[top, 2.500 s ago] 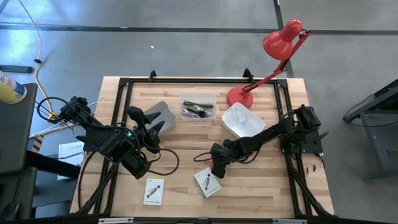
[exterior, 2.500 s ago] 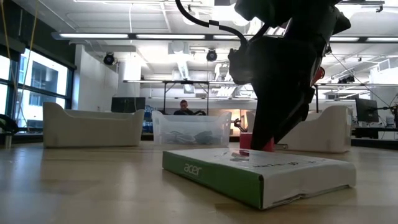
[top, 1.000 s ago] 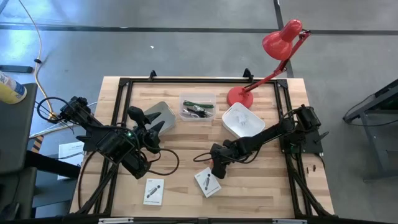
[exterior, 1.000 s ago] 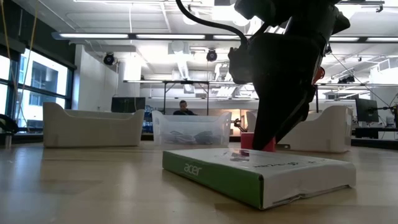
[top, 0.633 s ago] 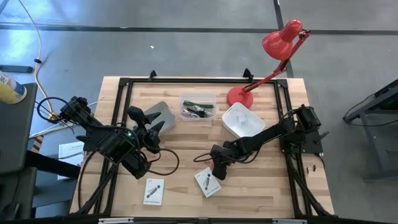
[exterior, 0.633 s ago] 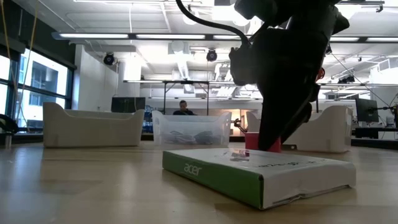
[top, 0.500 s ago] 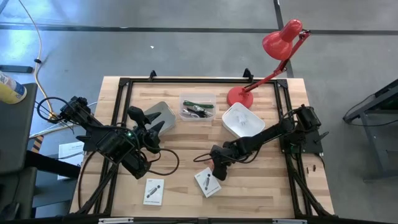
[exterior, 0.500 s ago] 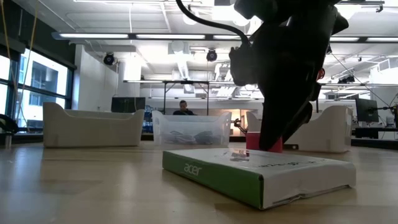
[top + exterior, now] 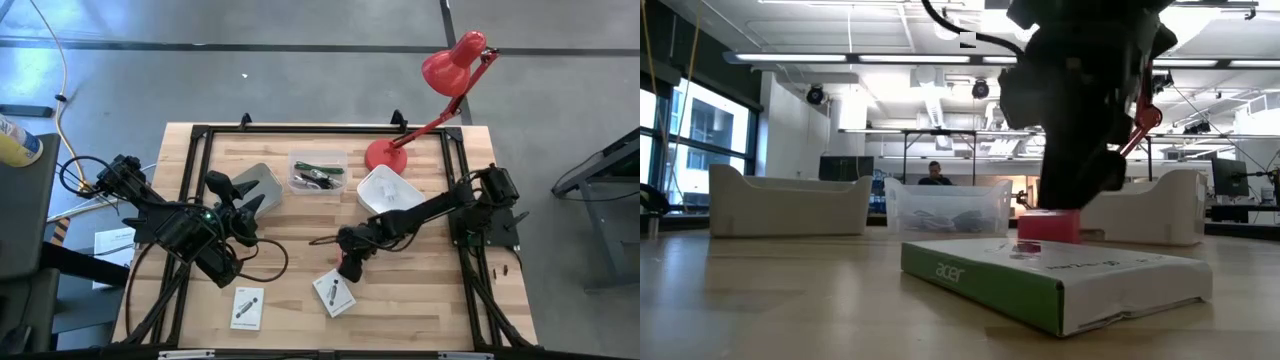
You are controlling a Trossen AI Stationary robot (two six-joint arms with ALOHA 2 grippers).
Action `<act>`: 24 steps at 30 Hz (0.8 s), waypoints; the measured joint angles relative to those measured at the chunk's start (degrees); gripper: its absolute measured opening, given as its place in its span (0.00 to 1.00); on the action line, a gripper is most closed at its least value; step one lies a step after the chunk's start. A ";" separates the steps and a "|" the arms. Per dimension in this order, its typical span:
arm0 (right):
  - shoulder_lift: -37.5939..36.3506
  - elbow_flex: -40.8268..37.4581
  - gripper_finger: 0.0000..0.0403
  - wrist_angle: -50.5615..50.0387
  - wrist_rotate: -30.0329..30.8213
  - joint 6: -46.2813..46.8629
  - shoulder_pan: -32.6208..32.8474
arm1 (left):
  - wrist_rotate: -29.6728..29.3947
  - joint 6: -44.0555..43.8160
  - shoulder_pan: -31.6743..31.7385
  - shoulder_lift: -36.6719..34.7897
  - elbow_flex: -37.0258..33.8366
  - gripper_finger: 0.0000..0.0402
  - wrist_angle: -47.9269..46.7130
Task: Pick and place items into bin
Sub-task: Put the pink charger adapter into the white bin
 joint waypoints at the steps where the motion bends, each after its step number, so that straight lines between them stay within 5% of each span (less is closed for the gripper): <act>1: -0.53 0.00 0.43 -0.02 0.11 -0.53 -0.46 | 0.00 0.02 0.00 0.00 0.00 0.43 0.00; 12: -6.35 0.02 0.31 -1.90 0.37 -4.47 -4.28 | 0.00 0.02 0.00 0.00 0.00 0.43 -0.02; 24: -5.42 0.02 0.36 -2.49 1.15 -4.02 -1.75 | 0.39 0.02 0.00 0.00 0.00 0.43 -0.02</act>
